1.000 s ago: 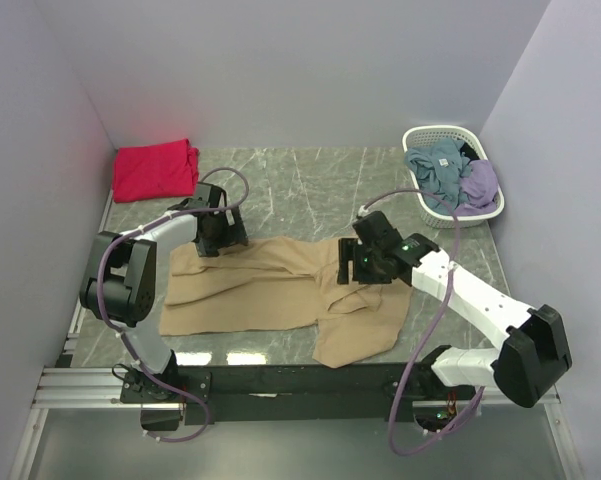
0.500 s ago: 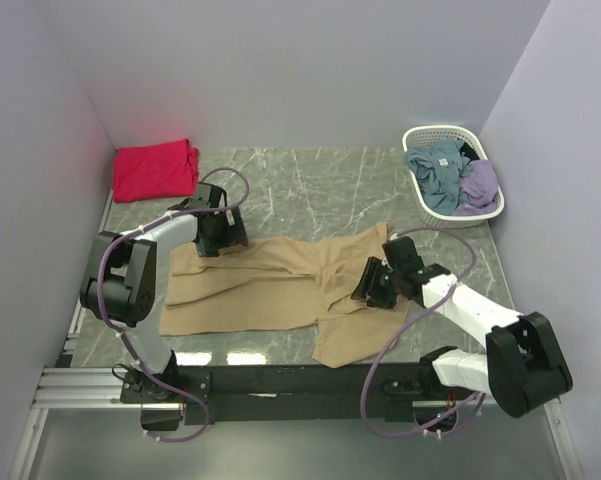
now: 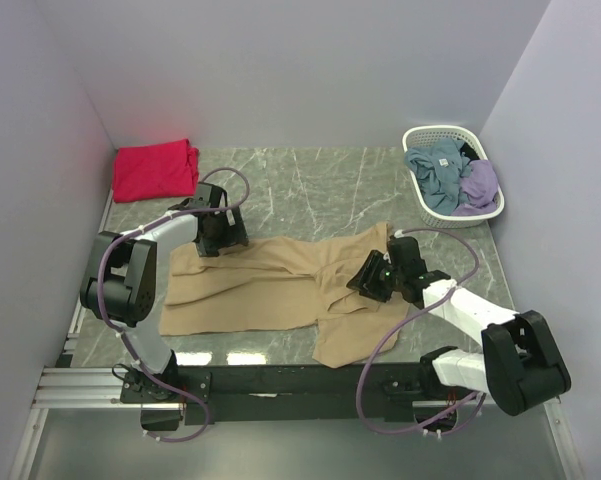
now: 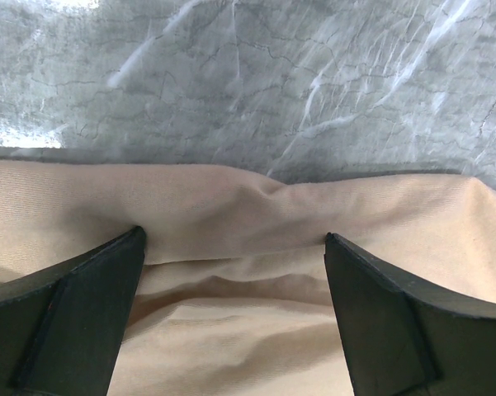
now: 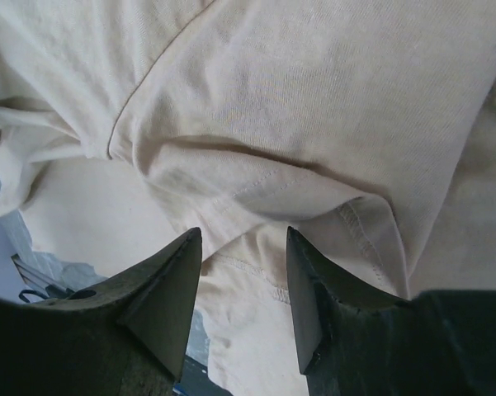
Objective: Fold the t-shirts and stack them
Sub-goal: Fold the tshirt
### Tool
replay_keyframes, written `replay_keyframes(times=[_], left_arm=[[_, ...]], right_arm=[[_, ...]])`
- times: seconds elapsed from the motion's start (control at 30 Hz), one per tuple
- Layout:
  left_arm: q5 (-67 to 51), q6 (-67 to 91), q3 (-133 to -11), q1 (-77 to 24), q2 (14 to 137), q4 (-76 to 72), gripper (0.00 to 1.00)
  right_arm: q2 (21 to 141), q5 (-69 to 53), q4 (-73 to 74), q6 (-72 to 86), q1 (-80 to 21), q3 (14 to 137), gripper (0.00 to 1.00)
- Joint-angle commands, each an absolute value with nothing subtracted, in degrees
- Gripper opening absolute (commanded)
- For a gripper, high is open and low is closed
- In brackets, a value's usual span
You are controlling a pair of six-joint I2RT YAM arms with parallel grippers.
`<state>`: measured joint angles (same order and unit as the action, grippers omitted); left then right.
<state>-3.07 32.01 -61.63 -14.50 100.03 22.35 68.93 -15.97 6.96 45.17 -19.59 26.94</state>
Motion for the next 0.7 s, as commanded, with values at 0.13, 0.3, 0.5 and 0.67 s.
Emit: replay_keyframes(times=[0.13, 0.3, 0.5, 0.67], left_arm=[[-2.02, 30.76, -63.63, -15.03, 100.63, 23.47, 0.96], [-2.20, 30.67, -63.90, -15.12, 101.07, 23.64, 0.96], [-2.20, 30.76, -63.98, -15.29, 101.42, 23.55, 0.96], [-1.76, 30.67, -64.07, -15.38, 101.43, 23.82, 0.96]], right_arm=[[70.14, -14.77, 3.60, 44.74, -18.98, 26.98, 0.50], [70.75, -13.19, 4.22, 44.30, -18.98, 26.37, 0.50], [71.54, -11.25, 2.03, 43.51, -19.07, 24.96, 0.50], [72.68, -11.86, 0.18, 43.42, -18.98, 24.70, 0.42]])
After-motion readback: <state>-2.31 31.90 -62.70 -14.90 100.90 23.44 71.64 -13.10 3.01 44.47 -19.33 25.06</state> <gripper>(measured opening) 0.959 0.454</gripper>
